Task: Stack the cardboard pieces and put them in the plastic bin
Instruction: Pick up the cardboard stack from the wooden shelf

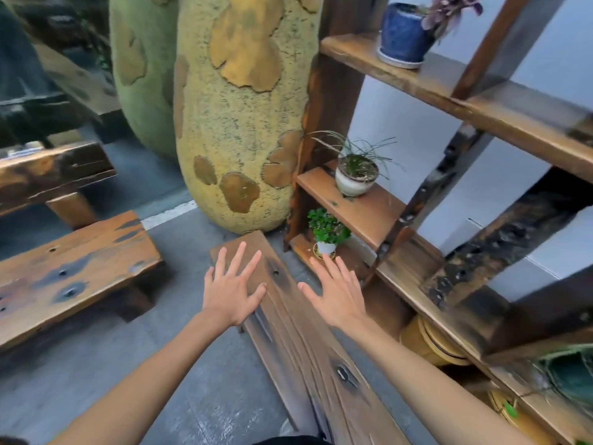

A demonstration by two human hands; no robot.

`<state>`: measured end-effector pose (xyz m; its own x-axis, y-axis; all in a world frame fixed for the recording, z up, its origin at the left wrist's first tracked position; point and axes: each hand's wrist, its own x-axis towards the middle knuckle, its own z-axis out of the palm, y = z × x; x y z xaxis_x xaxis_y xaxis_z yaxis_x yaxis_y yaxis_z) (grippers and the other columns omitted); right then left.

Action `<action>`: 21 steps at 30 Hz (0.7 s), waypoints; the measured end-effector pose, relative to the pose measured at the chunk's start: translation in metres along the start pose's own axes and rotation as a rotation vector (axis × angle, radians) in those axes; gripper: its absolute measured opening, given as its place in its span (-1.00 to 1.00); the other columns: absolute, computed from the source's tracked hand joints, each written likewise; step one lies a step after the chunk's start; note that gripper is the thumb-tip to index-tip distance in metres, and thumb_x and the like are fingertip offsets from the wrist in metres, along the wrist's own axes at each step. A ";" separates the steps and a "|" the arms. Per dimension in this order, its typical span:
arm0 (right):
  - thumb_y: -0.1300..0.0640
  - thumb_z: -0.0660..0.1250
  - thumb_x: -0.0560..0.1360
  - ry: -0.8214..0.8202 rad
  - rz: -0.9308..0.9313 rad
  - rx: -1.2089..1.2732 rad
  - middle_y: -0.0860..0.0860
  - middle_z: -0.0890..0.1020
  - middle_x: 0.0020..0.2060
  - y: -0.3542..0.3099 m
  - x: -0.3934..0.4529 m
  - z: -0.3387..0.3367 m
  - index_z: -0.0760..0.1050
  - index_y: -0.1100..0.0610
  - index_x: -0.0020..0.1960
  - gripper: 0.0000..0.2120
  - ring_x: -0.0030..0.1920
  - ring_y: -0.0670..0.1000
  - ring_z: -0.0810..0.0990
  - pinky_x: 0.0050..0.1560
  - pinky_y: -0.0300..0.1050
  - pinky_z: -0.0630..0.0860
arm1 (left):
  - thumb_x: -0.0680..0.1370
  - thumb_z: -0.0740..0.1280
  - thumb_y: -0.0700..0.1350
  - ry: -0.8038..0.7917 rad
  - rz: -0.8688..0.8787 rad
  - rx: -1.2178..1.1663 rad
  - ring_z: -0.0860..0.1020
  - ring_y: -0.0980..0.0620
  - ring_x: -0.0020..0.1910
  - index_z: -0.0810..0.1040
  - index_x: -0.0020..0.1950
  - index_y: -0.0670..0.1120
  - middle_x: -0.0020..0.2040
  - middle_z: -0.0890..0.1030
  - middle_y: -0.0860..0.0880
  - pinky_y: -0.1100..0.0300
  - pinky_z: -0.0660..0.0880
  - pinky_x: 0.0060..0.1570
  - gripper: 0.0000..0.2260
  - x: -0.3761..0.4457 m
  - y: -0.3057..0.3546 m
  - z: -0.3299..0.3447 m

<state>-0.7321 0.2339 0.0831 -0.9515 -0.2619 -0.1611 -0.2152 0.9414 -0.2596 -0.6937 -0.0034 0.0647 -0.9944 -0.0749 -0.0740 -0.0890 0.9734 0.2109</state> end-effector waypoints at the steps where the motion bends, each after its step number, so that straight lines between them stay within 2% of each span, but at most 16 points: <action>1: -0.41 -0.01 0.58 0.000 0.017 0.007 -0.08 0.03 0.66 0.010 0.002 -0.004 0.07 -0.15 0.64 -0.30 0.66 0.04 -0.08 0.60 0.17 -0.04 | 0.54 0.00 0.36 -0.001 0.024 0.000 -0.13 -0.19 0.62 -0.05 0.59 0.29 0.65 -0.13 0.08 -0.19 0.11 0.48 -0.37 0.011 0.009 0.000; 8: -0.43 -0.02 0.57 0.104 0.139 0.048 -0.11 0.01 0.66 0.077 0.013 -0.038 0.06 -0.17 0.64 -0.29 0.66 0.03 -0.08 0.60 0.18 -0.05 | 0.55 0.02 0.34 0.003 0.194 0.004 -0.15 -0.18 0.62 -0.08 0.60 0.28 0.65 -0.16 0.11 -0.20 0.11 0.48 -0.37 0.075 0.084 0.000; 13: -0.46 -0.06 0.54 0.229 0.218 0.087 -0.12 0.04 0.66 0.125 0.012 -0.071 0.08 -0.18 0.63 -0.27 0.65 0.01 -0.07 0.60 0.14 -0.08 | 0.55 0.13 0.26 0.000 0.304 0.016 -0.16 -0.17 0.62 -0.10 0.60 0.26 0.65 -0.16 0.09 -0.19 0.14 0.47 -0.32 0.110 0.143 0.002; 21: -0.43 -0.03 0.58 0.398 0.317 0.109 -0.12 0.06 0.65 0.179 0.002 -0.137 0.10 -0.17 0.63 -0.32 0.65 0.00 -0.07 0.60 0.10 -0.11 | 0.51 0.17 0.17 0.087 0.552 -0.030 -0.13 -0.14 0.62 -0.05 0.62 0.20 0.65 -0.12 0.08 -0.15 0.17 0.47 -0.29 0.145 0.230 -0.030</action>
<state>-0.8026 0.4314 0.1665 -0.9807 0.1538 0.1208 0.1015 0.9284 -0.3576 -0.8597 0.2032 0.1317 -0.8950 0.4249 0.1361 0.4456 0.8669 0.2234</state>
